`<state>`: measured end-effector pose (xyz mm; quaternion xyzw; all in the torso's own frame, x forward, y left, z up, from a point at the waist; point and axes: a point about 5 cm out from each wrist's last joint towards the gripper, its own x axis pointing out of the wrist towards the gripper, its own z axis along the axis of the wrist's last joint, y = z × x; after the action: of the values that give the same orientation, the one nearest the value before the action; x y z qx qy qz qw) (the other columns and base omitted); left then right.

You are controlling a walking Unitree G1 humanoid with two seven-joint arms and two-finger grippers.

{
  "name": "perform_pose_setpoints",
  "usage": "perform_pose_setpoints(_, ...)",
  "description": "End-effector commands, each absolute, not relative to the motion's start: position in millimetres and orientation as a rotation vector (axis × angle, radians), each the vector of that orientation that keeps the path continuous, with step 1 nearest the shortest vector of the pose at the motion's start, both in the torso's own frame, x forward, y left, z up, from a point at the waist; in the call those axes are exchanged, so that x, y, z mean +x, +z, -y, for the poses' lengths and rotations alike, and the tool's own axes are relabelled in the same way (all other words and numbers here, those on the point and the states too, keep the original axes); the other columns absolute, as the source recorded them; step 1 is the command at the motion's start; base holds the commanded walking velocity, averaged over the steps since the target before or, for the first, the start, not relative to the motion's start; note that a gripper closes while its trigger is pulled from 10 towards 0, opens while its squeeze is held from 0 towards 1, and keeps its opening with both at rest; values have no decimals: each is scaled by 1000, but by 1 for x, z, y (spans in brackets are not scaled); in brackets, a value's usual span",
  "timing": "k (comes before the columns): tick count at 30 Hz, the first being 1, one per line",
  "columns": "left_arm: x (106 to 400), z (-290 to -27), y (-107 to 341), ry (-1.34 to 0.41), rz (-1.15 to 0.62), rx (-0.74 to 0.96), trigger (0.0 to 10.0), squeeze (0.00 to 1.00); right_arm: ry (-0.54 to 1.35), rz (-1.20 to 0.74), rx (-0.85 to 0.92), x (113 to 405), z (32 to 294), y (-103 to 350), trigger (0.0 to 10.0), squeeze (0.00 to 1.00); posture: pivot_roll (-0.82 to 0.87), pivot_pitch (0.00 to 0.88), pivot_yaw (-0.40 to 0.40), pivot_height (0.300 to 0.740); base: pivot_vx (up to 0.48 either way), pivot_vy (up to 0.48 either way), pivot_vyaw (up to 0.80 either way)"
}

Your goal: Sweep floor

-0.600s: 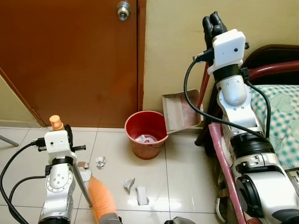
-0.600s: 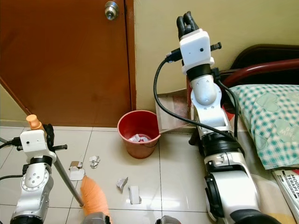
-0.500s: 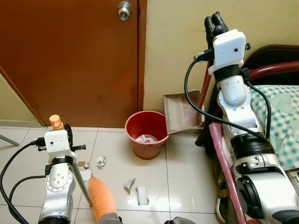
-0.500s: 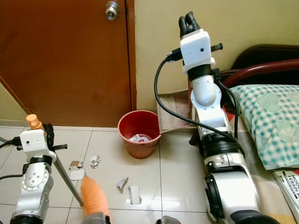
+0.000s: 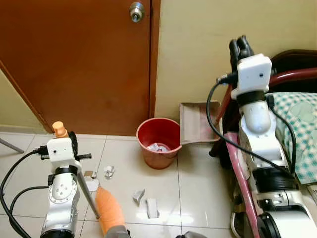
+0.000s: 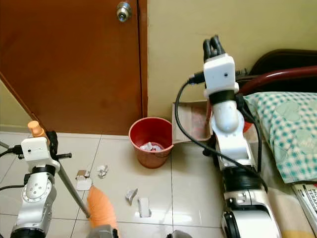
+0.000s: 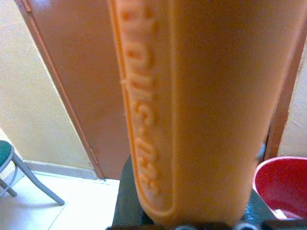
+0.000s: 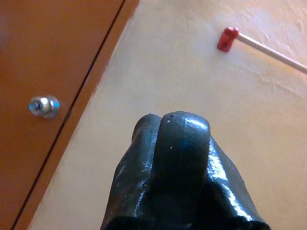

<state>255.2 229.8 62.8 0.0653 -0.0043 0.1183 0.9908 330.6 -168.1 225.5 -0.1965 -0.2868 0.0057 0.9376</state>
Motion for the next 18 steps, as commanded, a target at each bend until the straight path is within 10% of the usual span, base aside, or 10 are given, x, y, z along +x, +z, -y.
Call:
perform_pose_setpoints(1,256,-229,60,221,-11,147,10000,0,-26,585,-450,328,180,231,10000,0,23,0,-3,740,0,0,0)
perform_pose_setpoints(18,254,-229,58,226,-18,148,10000,0,-2,632,-225,335,172,263,10000,0,28,0,-3,740,0,0,0)
